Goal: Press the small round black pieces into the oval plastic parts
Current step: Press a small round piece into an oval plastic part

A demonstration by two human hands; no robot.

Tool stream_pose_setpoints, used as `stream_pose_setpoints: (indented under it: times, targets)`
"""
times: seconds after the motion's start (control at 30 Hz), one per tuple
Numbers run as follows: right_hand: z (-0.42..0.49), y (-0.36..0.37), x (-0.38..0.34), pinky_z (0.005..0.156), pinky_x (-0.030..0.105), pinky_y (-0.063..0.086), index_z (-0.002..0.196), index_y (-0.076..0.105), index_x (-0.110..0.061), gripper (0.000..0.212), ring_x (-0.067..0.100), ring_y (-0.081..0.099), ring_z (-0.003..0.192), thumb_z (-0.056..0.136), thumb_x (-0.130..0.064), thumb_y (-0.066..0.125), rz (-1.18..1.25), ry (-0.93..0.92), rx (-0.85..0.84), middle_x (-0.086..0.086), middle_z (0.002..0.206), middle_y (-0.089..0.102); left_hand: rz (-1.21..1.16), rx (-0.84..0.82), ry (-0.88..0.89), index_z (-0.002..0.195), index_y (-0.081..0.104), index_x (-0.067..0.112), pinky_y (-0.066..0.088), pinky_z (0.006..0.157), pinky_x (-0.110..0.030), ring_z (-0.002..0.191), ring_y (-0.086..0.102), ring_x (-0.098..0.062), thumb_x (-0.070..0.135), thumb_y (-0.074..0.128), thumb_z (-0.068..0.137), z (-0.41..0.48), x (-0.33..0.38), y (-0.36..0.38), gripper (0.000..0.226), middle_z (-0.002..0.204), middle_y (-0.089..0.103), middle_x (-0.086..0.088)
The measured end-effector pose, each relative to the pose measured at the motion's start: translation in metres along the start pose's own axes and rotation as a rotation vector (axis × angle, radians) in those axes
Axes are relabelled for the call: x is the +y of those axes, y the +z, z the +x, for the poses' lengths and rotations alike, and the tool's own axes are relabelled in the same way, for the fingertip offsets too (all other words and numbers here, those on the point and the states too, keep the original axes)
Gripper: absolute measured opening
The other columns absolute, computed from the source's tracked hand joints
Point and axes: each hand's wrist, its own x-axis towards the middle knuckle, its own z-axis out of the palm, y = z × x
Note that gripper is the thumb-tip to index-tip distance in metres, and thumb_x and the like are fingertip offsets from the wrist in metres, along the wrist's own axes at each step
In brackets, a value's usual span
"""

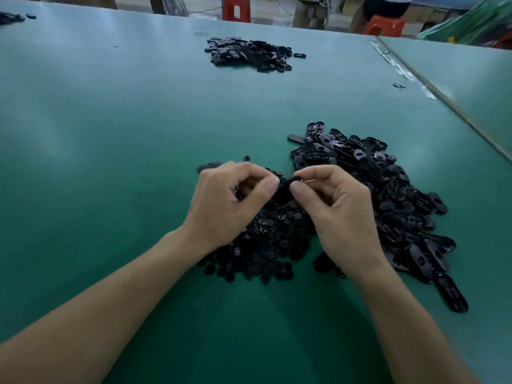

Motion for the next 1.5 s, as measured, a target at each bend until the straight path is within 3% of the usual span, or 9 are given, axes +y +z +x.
stream_pose_setpoints:
  times: [0.13, 0.3, 0.47, 0.57, 0.73, 0.97, 1.27, 1.4, 1.5]
  targets:
    - [0.000, 0.002, 0.000, 0.061, 0.016, 0.051, 0.098, 0.062, -0.014, 0.008, 0.009, 0.072, 0.072, 0.095, -0.008, 0.066, 0.204, 0.111, -0.031, -0.003, 0.078, 0.075, -0.060, -0.050, -0.021, 0.096, 0.078, 0.022, 0.039, 0.061, -0.005, 0.061, 0.059, 0.008, 0.028, 0.074, 0.086, -0.001, -0.004, 0.000, 0.013, 0.078, 0.070, 0.019]
    - [-0.001, 0.005, 0.001, 0.066, 0.027, 0.060, 0.096, 0.056, -0.013, 0.007, 0.016, 0.075, 0.074, 0.099, -0.009, 0.061, 0.256, 0.150, -0.034, 0.000, 0.080, 0.076, -0.161, -0.063, -0.038, 0.099, 0.073, 0.030, 0.056, 0.059, -0.032, 0.066, 0.072, -0.020, 0.020, 0.075, 0.085, -0.002, -0.002, 0.000, 0.017, 0.084, 0.077, 0.012]
    - [0.000, 0.006, 0.001, 0.065, 0.019, 0.055, 0.092, 0.063, -0.013, 0.006, 0.012, 0.073, 0.073, 0.095, -0.011, 0.066, 0.179, 0.117, -0.018, 0.001, 0.078, 0.075, -0.168, -0.007, -0.031, 0.096, 0.072, 0.031, 0.054, 0.060, -0.021, 0.064, 0.067, -0.002, 0.016, 0.074, 0.085, -0.001, 0.001, -0.002, 0.019, 0.081, 0.074, 0.015]
    - [0.001, 0.006, 0.001, 0.061, 0.015, 0.050, 0.088, 0.066, -0.018, 0.008, 0.009, 0.071, 0.068, 0.093, -0.012, 0.069, 0.099, 0.094, 0.001, -0.001, 0.078, 0.075, -0.198, 0.017, -0.071, 0.096, 0.071, 0.035, 0.053, 0.062, -0.024, 0.067, 0.067, -0.004, 0.020, 0.074, 0.084, 0.000, 0.001, -0.001, 0.020, 0.080, 0.074, 0.012]
    - [-0.004, 0.009, 0.006, 0.069, 0.013, 0.050, 0.099, 0.072, -0.025, 0.010, 0.002, 0.065, 0.071, 0.090, -0.019, 0.074, -0.238, -0.015, 0.069, -0.011, 0.074, 0.070, -0.277, 0.046, -0.178, 0.088, 0.071, 0.037, 0.051, 0.059, -0.022, 0.067, 0.065, -0.003, 0.022, 0.073, 0.084, 0.004, -0.004, -0.002, 0.015, 0.076, 0.073, 0.016]
    - [-0.008, 0.014, 0.005, 0.078, 0.021, 0.032, 0.108, 0.074, -0.030, 0.022, 0.006, 0.042, 0.100, 0.091, -0.043, 0.068, -0.794, -0.091, -0.257, -0.012, 0.095, 0.055, -0.306, 0.138, -0.229, 0.081, 0.070, 0.036, 0.053, 0.064, -0.021, 0.069, 0.068, -0.005, 0.029, 0.074, 0.084, 0.006, -0.010, -0.001, 0.009, 0.079, 0.075, 0.014]
    - [-0.009, 0.019, -0.002, 0.077, 0.019, 0.031, 0.096, 0.068, -0.021, 0.006, 0.013, 0.045, 0.095, 0.095, -0.026, 0.064, -0.834, -0.134, -0.291, -0.007, 0.093, 0.055, -0.320, 0.120, -0.242, 0.088, 0.067, 0.030, 0.051, 0.071, -0.016, 0.078, 0.068, 0.000, 0.012, 0.072, 0.091, 0.008, -0.012, -0.001, 0.019, 0.089, 0.072, 0.017]
    - [-0.009, 0.021, -0.002, 0.074, 0.023, 0.040, 0.092, 0.057, -0.018, 0.009, 0.009, 0.050, 0.084, 0.100, -0.018, 0.054, -0.652, -0.133, -0.226, -0.010, 0.088, 0.057, -0.264, 0.133, -0.214, 0.094, 0.066, 0.033, 0.055, 0.072, -0.025, 0.075, 0.069, -0.009, 0.014, 0.071, 0.093, 0.006, -0.009, -0.001, 0.020, 0.082, 0.072, 0.011]
    - [-0.007, 0.018, -0.001, 0.070, 0.012, 0.040, 0.099, 0.060, -0.018, 0.006, -0.001, 0.054, 0.078, 0.100, -0.013, 0.057, -0.539, -0.151, -0.121, -0.017, 0.082, 0.057, -0.191, 0.146, -0.154, 0.101, 0.067, 0.034, 0.055, 0.077, -0.021, 0.077, 0.069, -0.005, 0.016, 0.072, 0.091, 0.003, -0.006, -0.001, 0.021, 0.084, 0.072, 0.013]
